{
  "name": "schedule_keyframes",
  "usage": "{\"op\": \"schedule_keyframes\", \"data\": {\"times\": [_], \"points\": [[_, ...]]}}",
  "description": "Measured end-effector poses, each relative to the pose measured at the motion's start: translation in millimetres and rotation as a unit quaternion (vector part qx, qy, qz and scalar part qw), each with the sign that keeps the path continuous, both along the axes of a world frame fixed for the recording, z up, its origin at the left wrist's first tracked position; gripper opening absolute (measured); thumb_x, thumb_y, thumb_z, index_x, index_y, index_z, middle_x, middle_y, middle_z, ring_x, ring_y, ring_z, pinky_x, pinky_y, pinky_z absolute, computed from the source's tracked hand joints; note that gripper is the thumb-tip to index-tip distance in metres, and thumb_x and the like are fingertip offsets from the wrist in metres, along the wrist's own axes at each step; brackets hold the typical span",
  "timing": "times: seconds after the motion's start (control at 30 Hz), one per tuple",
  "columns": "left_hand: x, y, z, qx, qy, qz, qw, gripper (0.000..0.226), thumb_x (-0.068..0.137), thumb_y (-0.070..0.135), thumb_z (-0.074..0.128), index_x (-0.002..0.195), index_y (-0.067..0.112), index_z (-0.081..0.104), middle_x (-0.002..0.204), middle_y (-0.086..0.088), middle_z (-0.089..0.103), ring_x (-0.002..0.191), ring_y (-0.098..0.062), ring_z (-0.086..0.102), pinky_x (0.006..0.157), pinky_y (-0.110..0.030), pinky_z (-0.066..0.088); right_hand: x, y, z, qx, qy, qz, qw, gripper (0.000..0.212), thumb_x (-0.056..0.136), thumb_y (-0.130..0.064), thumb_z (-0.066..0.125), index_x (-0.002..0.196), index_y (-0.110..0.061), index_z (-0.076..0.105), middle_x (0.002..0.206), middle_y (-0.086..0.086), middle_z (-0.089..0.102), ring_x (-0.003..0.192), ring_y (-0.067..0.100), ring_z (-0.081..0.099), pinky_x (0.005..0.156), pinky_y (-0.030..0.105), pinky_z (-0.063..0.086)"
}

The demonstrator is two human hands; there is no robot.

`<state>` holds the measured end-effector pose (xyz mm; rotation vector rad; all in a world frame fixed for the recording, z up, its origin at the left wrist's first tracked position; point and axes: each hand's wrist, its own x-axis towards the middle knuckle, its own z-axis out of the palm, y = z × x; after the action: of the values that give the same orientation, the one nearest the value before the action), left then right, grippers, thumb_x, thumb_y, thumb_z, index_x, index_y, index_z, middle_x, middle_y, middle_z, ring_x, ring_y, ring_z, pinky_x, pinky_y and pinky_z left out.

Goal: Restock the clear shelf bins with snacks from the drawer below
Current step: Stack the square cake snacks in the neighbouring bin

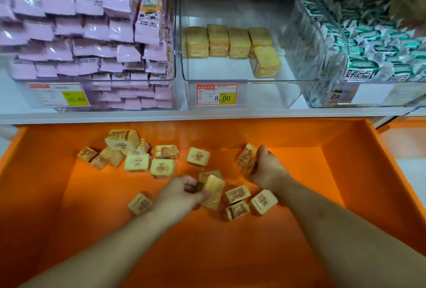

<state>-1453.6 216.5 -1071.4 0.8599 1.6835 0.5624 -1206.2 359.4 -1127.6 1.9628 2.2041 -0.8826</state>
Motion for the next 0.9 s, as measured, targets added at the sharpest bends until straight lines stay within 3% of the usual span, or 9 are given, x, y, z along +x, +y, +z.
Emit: {"op": "schedule_keyframes", "data": {"times": [0.1, 0.27, 0.33, 0.43, 0.53, 0.63, 0.73, 0.8, 0.9], "points": [[-4, -3, 19, 0.008, -0.043, 0.027, 0.999, 0.026, 0.088, 0.024, 0.083, 0.111, 0.016, 0.071, 0.107, -0.004, 0.077, 0.087, -0.018, 0.078, 0.084, -0.042, 0.064, 0, -3, 49, -0.045, 0.031, 0.022, 0.998, 0.069, 0.070, -0.031, 0.091, 0.115, -0.020, 0.038, 0.104, 0.001, 0.062, 0.083, 0.011, 0.060, 0.057, 0.026, 0.047], [-10, -6, 79, 0.046, -0.092, 0.055, 0.993, 0.023, 0.089, 0.010, 0.080, 0.110, 0.009, 0.070, 0.106, -0.011, 0.075, 0.087, -0.023, 0.078, 0.082, -0.046, 0.065, -4, -25, 155, -0.071, 0.111, 0.088, 0.987, 0.104, 0.061, -0.026, 0.102, 0.144, -0.029, 0.040, 0.126, -0.011, 0.056, 0.102, 0.009, 0.065, 0.073, 0.019, 0.054], [-10, -6, 110, 0.069, -0.109, 0.076, 0.989, 0.033, 0.088, 0.009, 0.081, 0.117, 0.008, 0.064, 0.108, -0.015, 0.072, 0.083, -0.028, 0.078, 0.073, -0.044, 0.066, -5, -40, 197, -0.061, 0.162, 0.090, 0.981, 0.101, 0.063, -0.021, 0.101, 0.145, -0.033, 0.043, 0.126, -0.012, 0.057, 0.101, 0.007, 0.067, 0.076, 0.019, 0.055], [-11, -8, 158, 0.107, -0.132, 0.083, 0.982, 0.035, 0.089, 0.010, 0.080, 0.120, 0.010, 0.063, 0.104, -0.015, 0.076, 0.076, -0.029, 0.077, 0.055, -0.032, 0.060, -5, -65, 255, -0.050, 0.274, 0.060, 0.959, 0.088, 0.071, -0.003, 0.094, 0.142, -0.033, 0.052, 0.117, 0.000, 0.066, 0.092, 0.007, 0.073, 0.079, 0.026, 0.060], [-11, -10, 199, 0.134, -0.197, 0.088, 0.967, 0.026, 0.094, 0.006, 0.072, 0.118, 0.001, 0.064, 0.094, -0.019, 0.078, 0.078, -0.031, 0.075, 0.060, -0.035, 0.062, -10, -89, 293, -0.029, 0.358, 0.047, 0.932, 0.077, 0.079, 0.006, 0.086, 0.139, -0.031, 0.056, 0.117, 0.006, 0.072, 0.099, 0.017, 0.076, 0.086, 0.039, 0.063], [-14, -13, 221, 0.159, -0.231, 0.123, 0.952, 0.024, 0.092, 0.008, 0.072, 0.115, 0.001, 0.068, 0.107, -0.027, 0.075, 0.096, -0.042, 0.074, 0.068, -0.042, 0.064, -21, -101, 311, 0.004, 0.418, 0.022, 0.908, 0.054, 0.088, -0.005, 0.081, 0.132, -0.033, 0.065, 0.111, 0.000, 0.074, 0.097, 0.026, 0.074, 0.086, 0.046, 0.061], [-16, -10, 230, 0.183, -0.238, 0.149, 0.942, 0.028, 0.090, 0.008, 0.075, 0.117, 0.006, 0.068, 0.106, -0.022, 0.076, 0.099, -0.042, 0.074, 0.087, -0.058, 0.061, -31, -98, 314, -0.007, 0.473, -0.017, 0.881, 0.027, 0.089, -0.033, 0.070, 0.112, -0.020, 0.075, 0.102, 0.019, 0.065, 0.080, 0.033, 0.065, 0.072, 0.049, 0.049], [-16, -8, 235, 0.190, -0.239, 0.155, 0.940, 0.028, 0.091, 0.008, 0.074, 0.118, 0.009, 0.068, 0.106, -0.019, 0.077, 0.094, -0.038, 0.076, 0.085, -0.055, 0.062, -38, -93, 310, -0.051, 0.509, -0.057, 0.857, 0.036, 0.091, -0.044, 0.064, 0.097, -0.010, 0.075, 0.085, 0.024, 0.061, 0.068, 0.033, 0.061, 0.064, 0.048, 0.042], [-17, -4, 239, 0.189, -0.240, 0.132, 0.943, 0.028, 0.093, 0.005, 0.071, 0.122, 0.006, 0.070, 0.111, -0.018, 0.076, 0.095, -0.034, 0.076, 0.079, -0.047, 0.064, -52, -86, 305, -0.113, 0.510, -0.135, 0.842, 0.054, 0.101, -0.058, 0.050, 0.111, -0.012, 0.077, 0.085, 0.023, 0.066, 0.059, 0.031, 0.058, 0.053, 0.035, 0.039]]}}
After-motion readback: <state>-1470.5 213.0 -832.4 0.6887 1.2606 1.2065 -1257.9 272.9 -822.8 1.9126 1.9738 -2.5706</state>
